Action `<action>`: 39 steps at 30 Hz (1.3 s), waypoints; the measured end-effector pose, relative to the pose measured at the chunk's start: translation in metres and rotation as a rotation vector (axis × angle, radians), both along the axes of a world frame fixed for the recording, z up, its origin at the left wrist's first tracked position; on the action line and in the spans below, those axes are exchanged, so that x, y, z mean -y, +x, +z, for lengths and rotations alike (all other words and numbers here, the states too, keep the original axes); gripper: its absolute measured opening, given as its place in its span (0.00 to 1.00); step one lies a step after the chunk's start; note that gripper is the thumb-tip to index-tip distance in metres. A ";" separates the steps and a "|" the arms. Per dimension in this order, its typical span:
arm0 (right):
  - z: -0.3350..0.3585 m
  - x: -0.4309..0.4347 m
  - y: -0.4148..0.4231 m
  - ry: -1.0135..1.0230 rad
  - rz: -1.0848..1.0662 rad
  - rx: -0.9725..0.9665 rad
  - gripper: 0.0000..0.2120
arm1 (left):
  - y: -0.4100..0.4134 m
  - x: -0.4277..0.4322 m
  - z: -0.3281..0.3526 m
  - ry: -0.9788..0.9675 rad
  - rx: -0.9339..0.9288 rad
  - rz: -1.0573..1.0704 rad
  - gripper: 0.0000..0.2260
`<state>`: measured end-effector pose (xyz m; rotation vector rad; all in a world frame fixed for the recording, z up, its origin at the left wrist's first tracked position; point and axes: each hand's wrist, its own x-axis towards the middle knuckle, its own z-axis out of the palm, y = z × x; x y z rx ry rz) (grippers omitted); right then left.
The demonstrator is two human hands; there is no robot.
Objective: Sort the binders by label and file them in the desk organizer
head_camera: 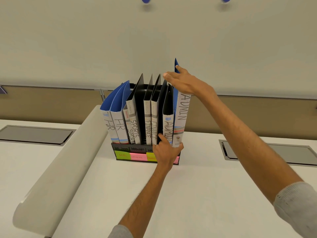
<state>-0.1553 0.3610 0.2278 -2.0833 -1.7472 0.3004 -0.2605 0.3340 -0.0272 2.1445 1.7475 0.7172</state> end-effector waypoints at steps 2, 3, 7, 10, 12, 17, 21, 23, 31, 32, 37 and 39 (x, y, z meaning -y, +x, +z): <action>-0.003 -0.002 0.000 0.001 -0.005 0.016 0.30 | 0.000 0.000 0.000 -0.008 -0.004 0.002 0.45; -0.004 -0.002 0.001 0.001 -0.008 0.021 0.30 | 0.000 0.000 -0.001 -0.008 -0.005 0.003 0.45; -0.012 -0.002 0.004 0.007 -0.011 0.049 0.32 | -0.001 0.000 -0.003 0.002 0.000 -0.008 0.44; -0.015 -0.006 0.006 0.033 -0.021 0.040 0.34 | -0.001 0.001 -0.005 0.004 0.006 -0.005 0.45; -0.023 -0.010 0.005 0.072 -0.037 0.016 0.35 | -0.001 -0.001 -0.007 0.012 0.009 -0.009 0.45; -0.097 0.002 -0.010 0.026 -0.071 -0.007 0.33 | -0.004 -0.002 -0.008 -0.022 0.011 -0.029 0.48; -0.109 -0.002 -0.007 0.020 -0.066 -0.026 0.32 | -0.004 0.001 -0.003 -0.058 0.045 -0.029 0.48; -0.106 -0.004 -0.003 -0.015 -0.056 0.002 0.32 | -0.006 0.004 0.000 -0.091 0.061 -0.067 0.46; -0.113 0.007 -0.006 0.212 -0.077 -0.244 0.29 | -0.034 0.024 0.002 -0.072 0.164 -0.246 0.37; -0.113 0.011 -0.007 0.265 -0.078 -0.275 0.26 | -0.037 0.026 0.005 -0.040 0.151 -0.248 0.35; -0.134 0.040 -0.010 0.504 -0.203 -0.327 0.18 | -0.049 0.029 0.024 0.141 0.183 -0.225 0.19; -0.146 0.056 -0.012 0.582 -0.257 -0.314 0.18 | -0.049 0.032 0.028 0.208 0.131 -0.214 0.13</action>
